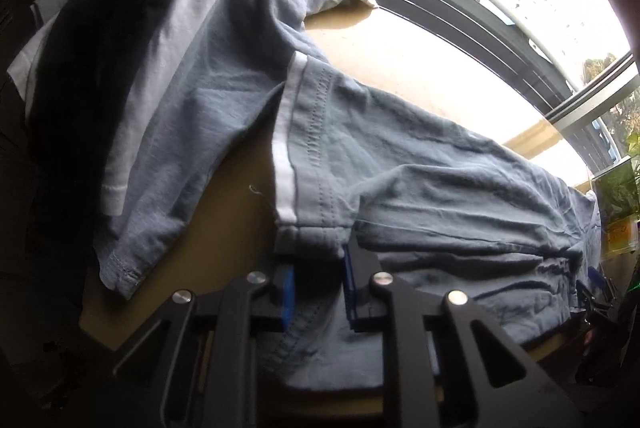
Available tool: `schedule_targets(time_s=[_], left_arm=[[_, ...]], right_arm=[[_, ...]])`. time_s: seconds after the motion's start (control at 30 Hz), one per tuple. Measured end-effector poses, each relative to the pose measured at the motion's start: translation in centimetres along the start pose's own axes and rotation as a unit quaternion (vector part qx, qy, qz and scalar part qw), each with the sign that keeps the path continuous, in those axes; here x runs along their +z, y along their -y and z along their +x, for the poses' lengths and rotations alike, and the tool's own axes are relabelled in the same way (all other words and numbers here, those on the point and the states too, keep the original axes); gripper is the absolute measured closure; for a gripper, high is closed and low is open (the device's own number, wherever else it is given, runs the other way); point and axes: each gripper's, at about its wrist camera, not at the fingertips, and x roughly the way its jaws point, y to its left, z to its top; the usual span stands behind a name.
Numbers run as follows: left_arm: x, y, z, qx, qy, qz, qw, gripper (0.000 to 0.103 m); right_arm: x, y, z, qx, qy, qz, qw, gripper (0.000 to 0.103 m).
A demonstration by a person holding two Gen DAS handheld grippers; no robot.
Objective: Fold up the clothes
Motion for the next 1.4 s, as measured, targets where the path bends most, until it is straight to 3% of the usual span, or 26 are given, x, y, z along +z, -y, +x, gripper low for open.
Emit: schedule_targets(time_s=[0.2,0.33,0.5,0.67,0.8,0.83,0.9,0.97,1.03,1.1,1.17,1.27,1.3,1.4], left_arm=[[0.2,-0.2,-0.4,-0.019,0.003,-0.012,0.9997,0.087],[0.7,2.0,-1.9,-0.017,0.010,0.016,0.9997,0.087],[0.4,8.7,-4.1,0.002,0.034,0.070,0.9969,0.087],[-1.5,19.2,-3.5,0.010,0.041,0.138,0.9895,0.087],[-4.2,26.4,1.5,0.015,-0.021,0.184,0.9826,0.085],[-4.9,27.2,3.0,0.031,-0.040,0.185,0.9815,0.080],[-5.7,27.6,3.7,0.052,-0.049,0.174,0.9822,0.077],[-6.2,27.6,3.2,0.062,-0.050,0.161,0.9838,0.066],[-6.2,27.5,0.7,0.025,-0.032,0.155,0.9871,0.048],[-6.2,27.7,-1.6,-0.004,-0.011,0.156,0.9876,0.031],[-6.3,28.0,-3.6,-0.006,0.020,0.169,0.9854,0.031],[-6.5,26.2,-4.2,0.036,0.041,0.176,0.9828,0.029],[-6.3,24.9,-3.7,0.038,0.034,0.161,0.9857,0.030],[-7.2,22.9,-1.8,-0.016,0.011,0.152,0.9882,0.031]], right_arm=[[0.2,-0.2,0.0,-0.006,-0.004,0.009,1.000,0.000],[0.3,-0.2,0.0,-0.004,-0.010,0.015,1.000,0.000],[0.3,0.3,-1.8,0.043,0.019,0.008,0.999,0.006],[0.8,1.8,-3.5,0.144,0.037,-0.002,0.989,0.006],[-0.1,3.3,-3.1,0.200,0.024,-0.004,0.980,0.006],[-0.2,3.6,-2.8,0.210,0.017,-0.005,0.978,0.006],[-0.4,4.1,-2.9,0.206,0.025,-0.010,0.978,0.006],[-0.1,4.5,-3.0,0.220,0.028,-0.019,0.975,0.006],[0.3,4.8,-3.2,0.223,0.036,-0.022,0.974,0.006],[1.0,4.8,-3.2,0.254,0.036,-0.029,0.966,0.006],[2.0,4.2,-3.4,0.250,0.048,-0.037,0.966,0.006],[4.4,2.4,-4.1,0.271,0.065,-0.078,0.957,0.006],[5.3,1.7,-4.3,0.273,0.072,-0.096,0.954,0.006],[8.2,-1.0,-4.4,0.282,0.077,-0.142,0.946,0.006]])
